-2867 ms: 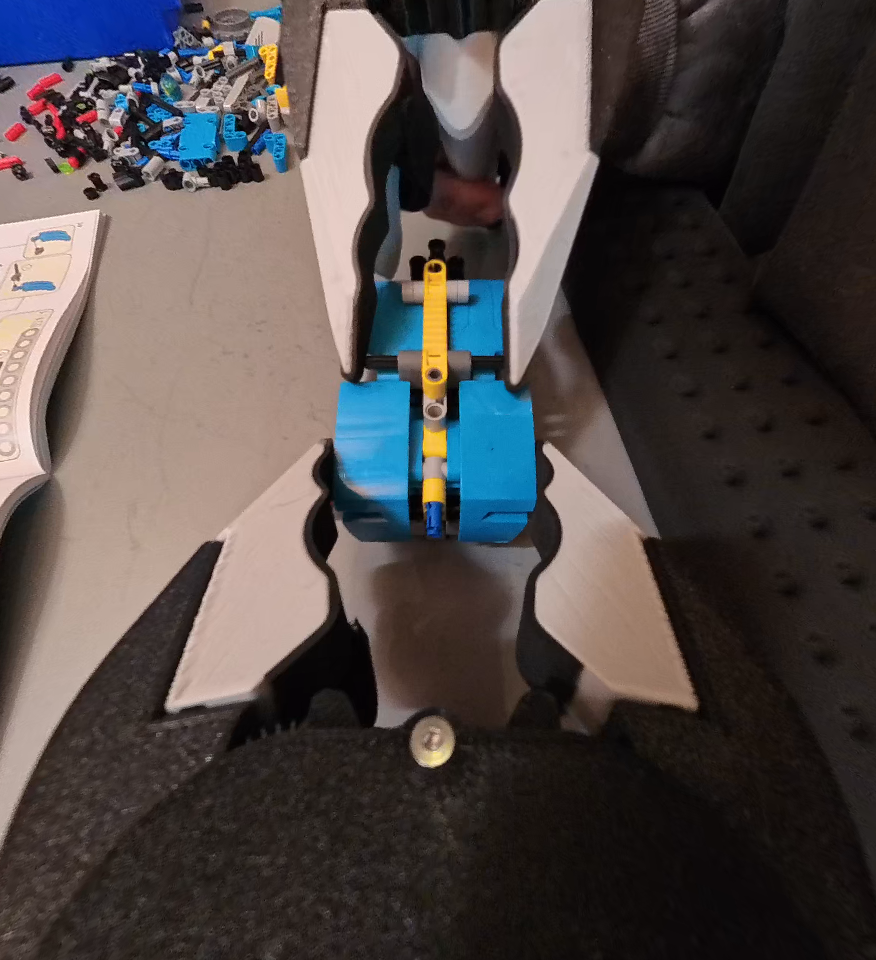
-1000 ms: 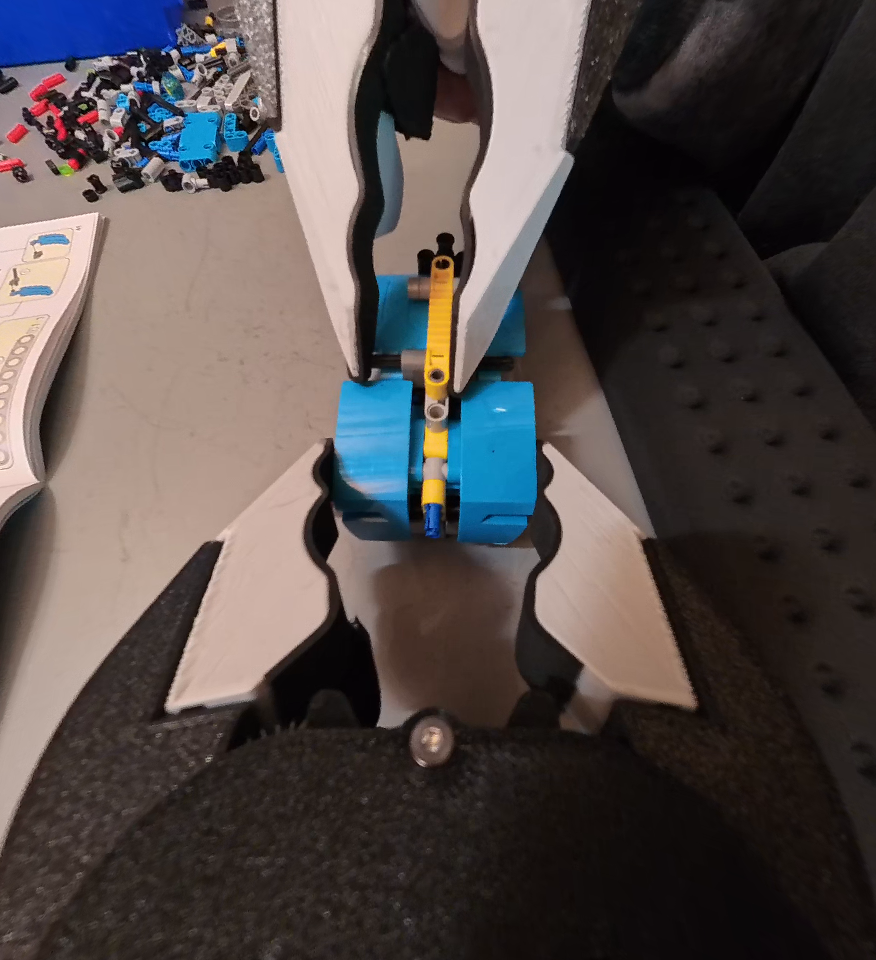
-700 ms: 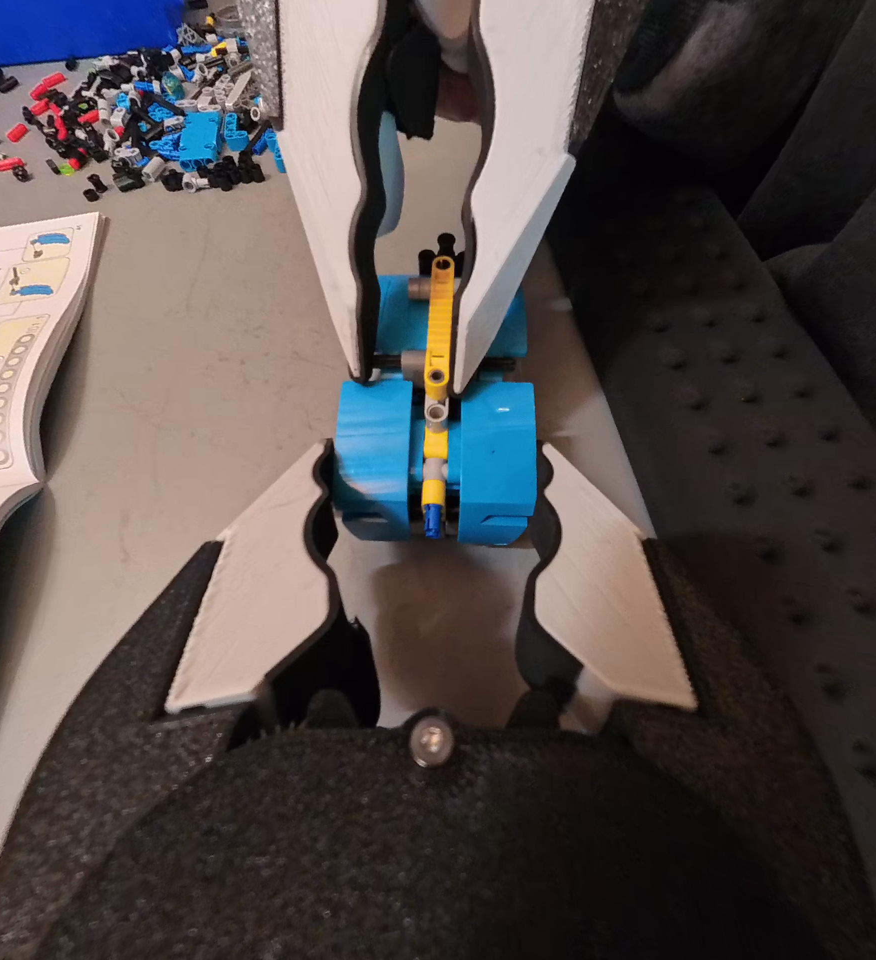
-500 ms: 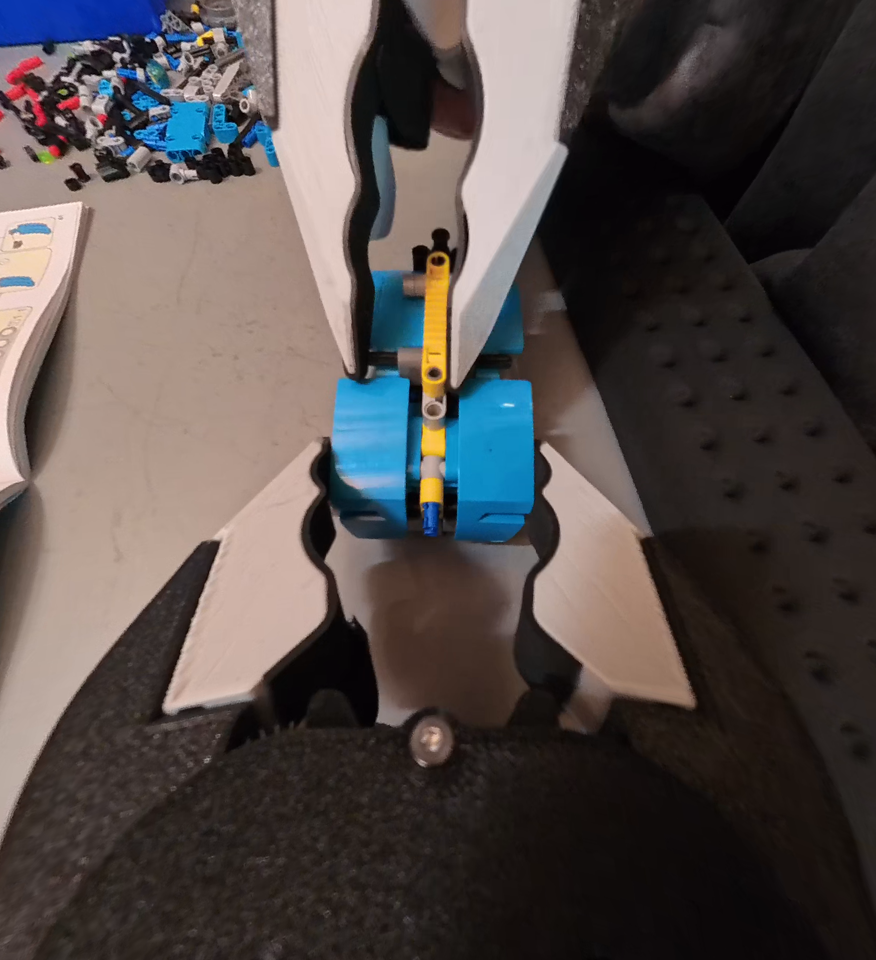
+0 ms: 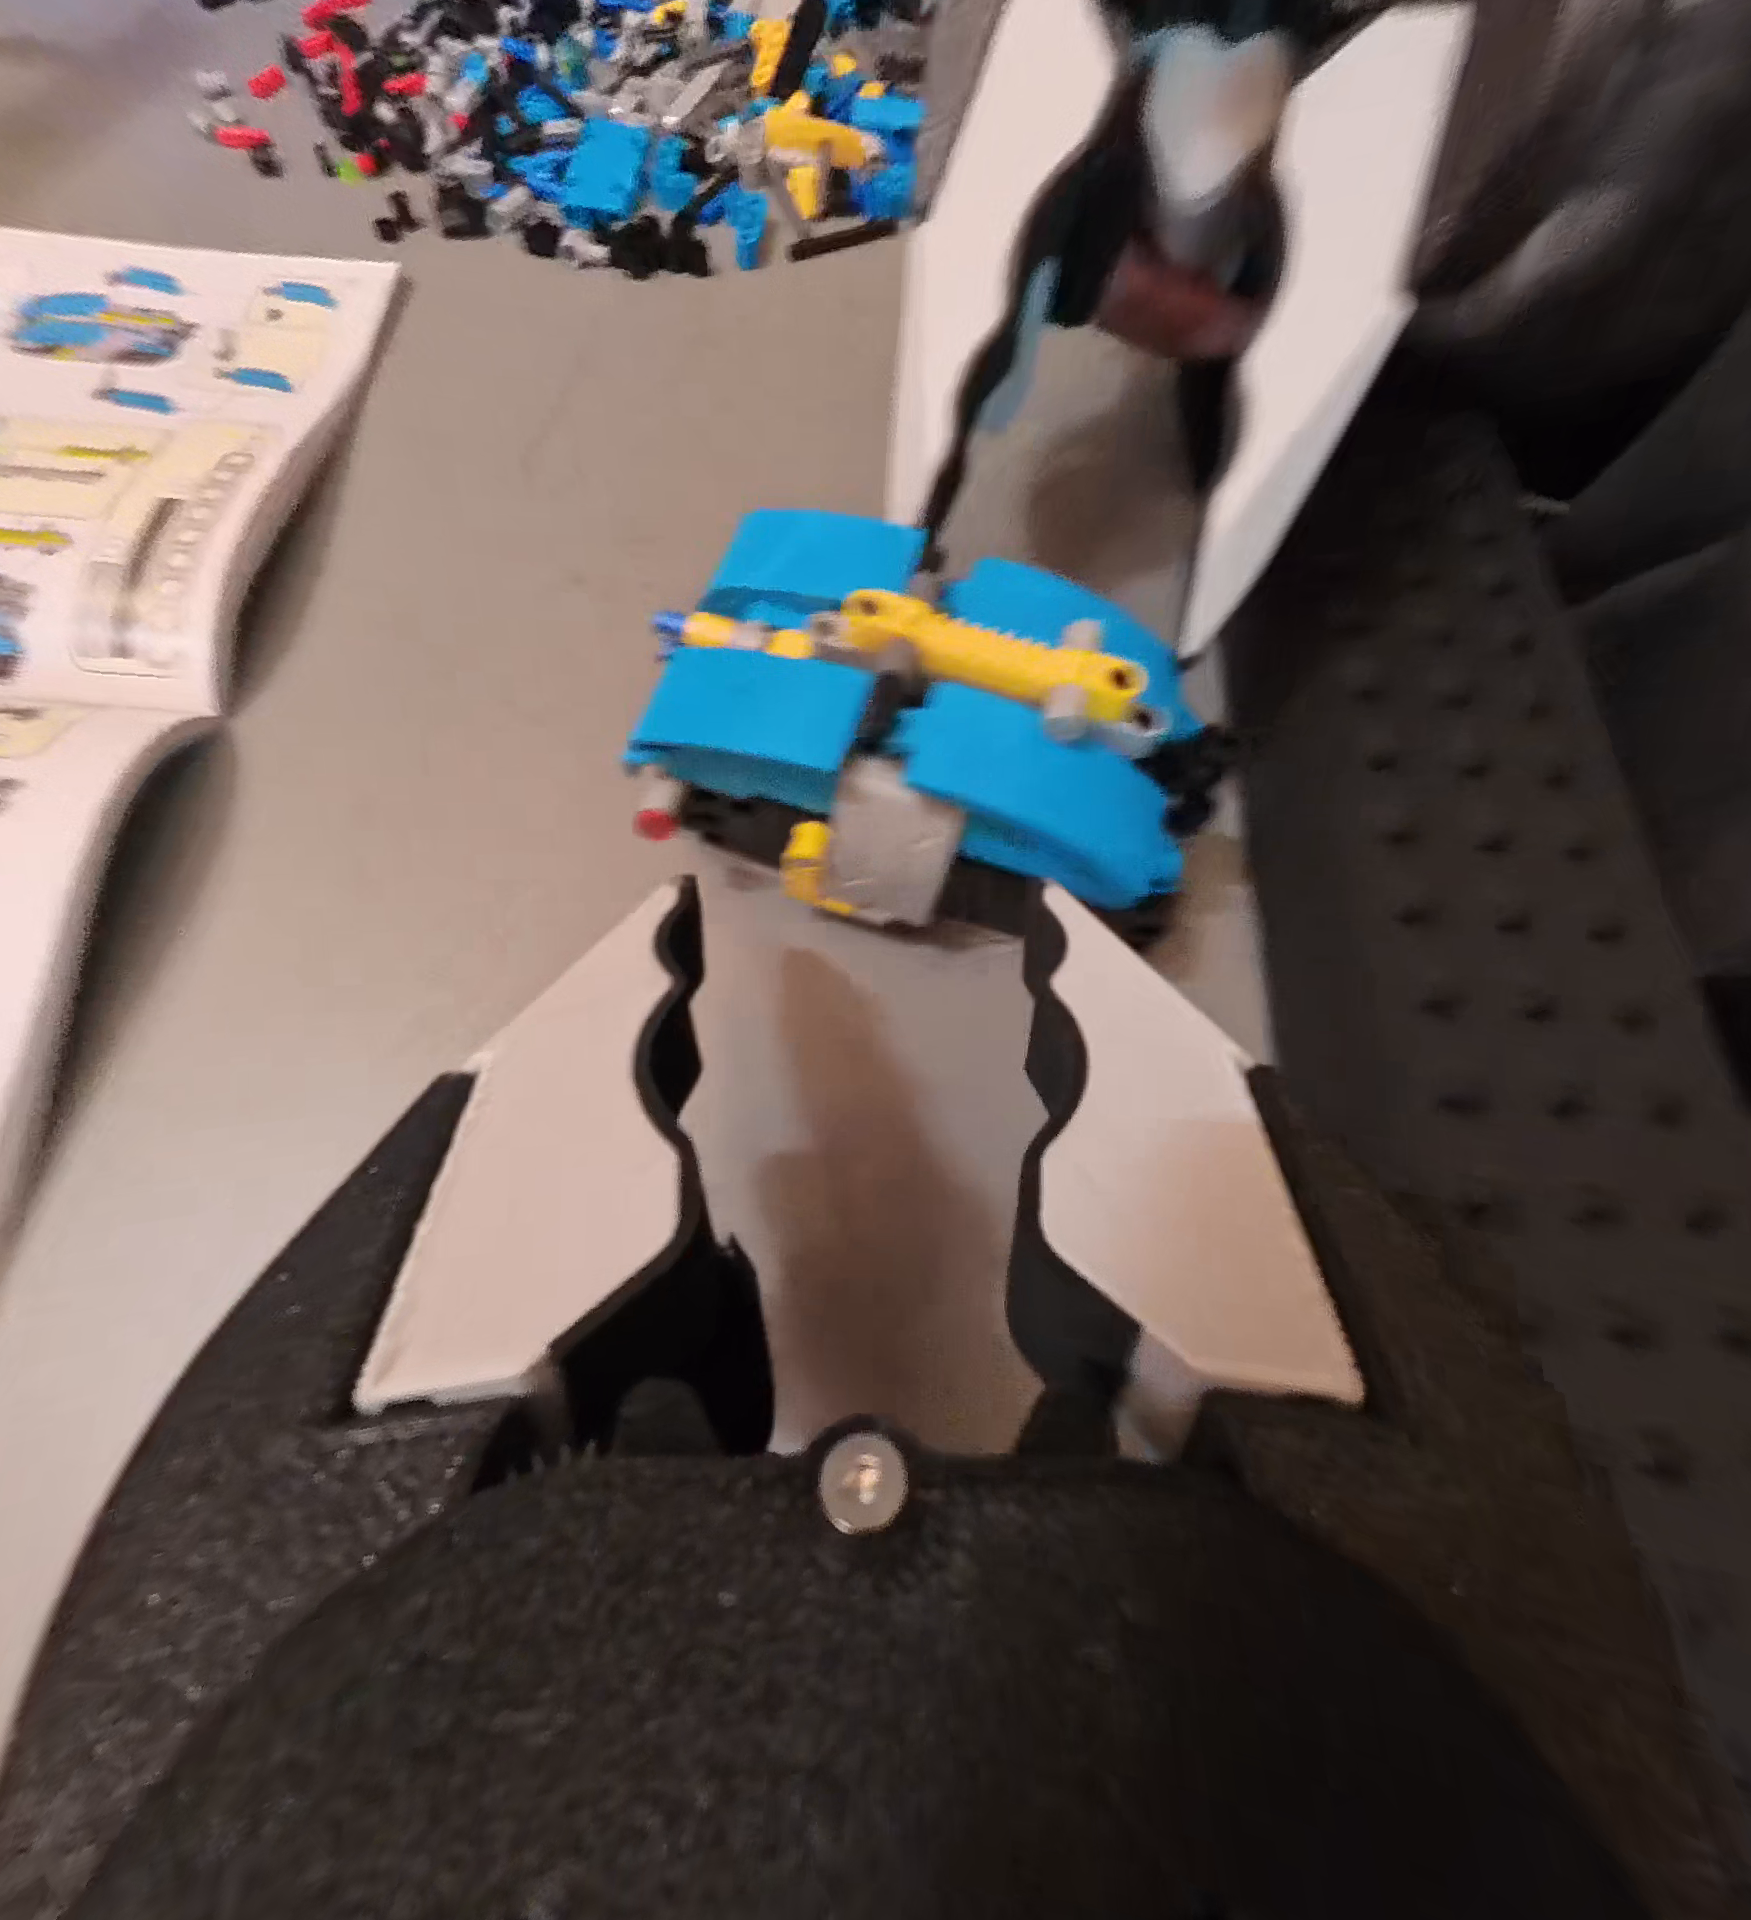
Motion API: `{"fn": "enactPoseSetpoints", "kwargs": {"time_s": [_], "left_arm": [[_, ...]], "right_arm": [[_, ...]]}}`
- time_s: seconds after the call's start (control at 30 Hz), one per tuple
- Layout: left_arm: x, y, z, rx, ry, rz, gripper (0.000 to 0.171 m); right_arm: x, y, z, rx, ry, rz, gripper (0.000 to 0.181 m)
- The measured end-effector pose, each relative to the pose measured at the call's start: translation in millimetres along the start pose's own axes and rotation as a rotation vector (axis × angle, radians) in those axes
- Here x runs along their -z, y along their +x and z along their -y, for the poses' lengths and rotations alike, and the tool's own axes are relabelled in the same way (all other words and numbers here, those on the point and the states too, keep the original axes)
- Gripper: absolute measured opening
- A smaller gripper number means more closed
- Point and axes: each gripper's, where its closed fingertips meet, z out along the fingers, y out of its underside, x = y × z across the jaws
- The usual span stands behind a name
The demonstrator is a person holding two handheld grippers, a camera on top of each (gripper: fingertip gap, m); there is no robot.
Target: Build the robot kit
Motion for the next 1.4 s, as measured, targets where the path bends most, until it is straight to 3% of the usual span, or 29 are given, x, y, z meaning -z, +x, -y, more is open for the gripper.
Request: {"fn": "enactPoseSetpoints", "kwargs": {"time_s": [0.13,0.33,0.5,0.63,0.7,0.77,0.97,1.07,1.13,1.23,1.4], "left_arm": [[-3.3,28.9,3.0,0.074,0.034,0.023,0.055],[-2.4,33.6,4.5,0.188,0.064,0.142,0.053],[-7.5,48.5,11.8,0.253,0.053,0.131,0.024],[-15.7,50.5,17.8,0.423,0.051,0.116,0.017],[-18.5,43.4,16.8,0.486,0.050,0.149,0.000],[-22.8,41.5,19.9,0.487,0.050,0.162,0.004],[-51.1,38.2,37.1,0.283,-0.010,0.332,0.024],[-43.9,26.2,33.1,0.050,-0.128,0.581,0.024],[-25.7,18.2,37.0,-0.053,-0.123,0.767,0.022],[0.2,21.2,45.4,-0.013,-0.034,0.921,0.023],[21.5,25.8,47.1,0.139,0.083,0.949,0.025]], "right_arm": [[-1.1,1.6,4.6,0.016,0.034,-0.011,0.056],[11.9,-1.6,1.9,-0.037,0.073,0.034,0.049],[16.1,-2.7,0.4,-0.120,0.113,0.141,0.039],[18.4,1.3,8.9,-0.224,0.185,0.256,0.029],[20.1,5.8,10.6,-0.296,0.208,0.309,0.032],[22.1,13.9,10.0,-0.381,0.228,0.349,0.025],[28.1,44.7,3.3,-0.374,0.254,0.155,0.039],[42.0,60.8,8.4,-0.325,0.327,0.016,0.039],[54.0,73.2,9.6,-0.294,0.376,-0.087,0.039],[65.1,86.9,6.9,-0.291,0.401,-0.185,0.040],[71.6,107.1,0.8,-0.288,0.395,-0.334,0.051]]}}
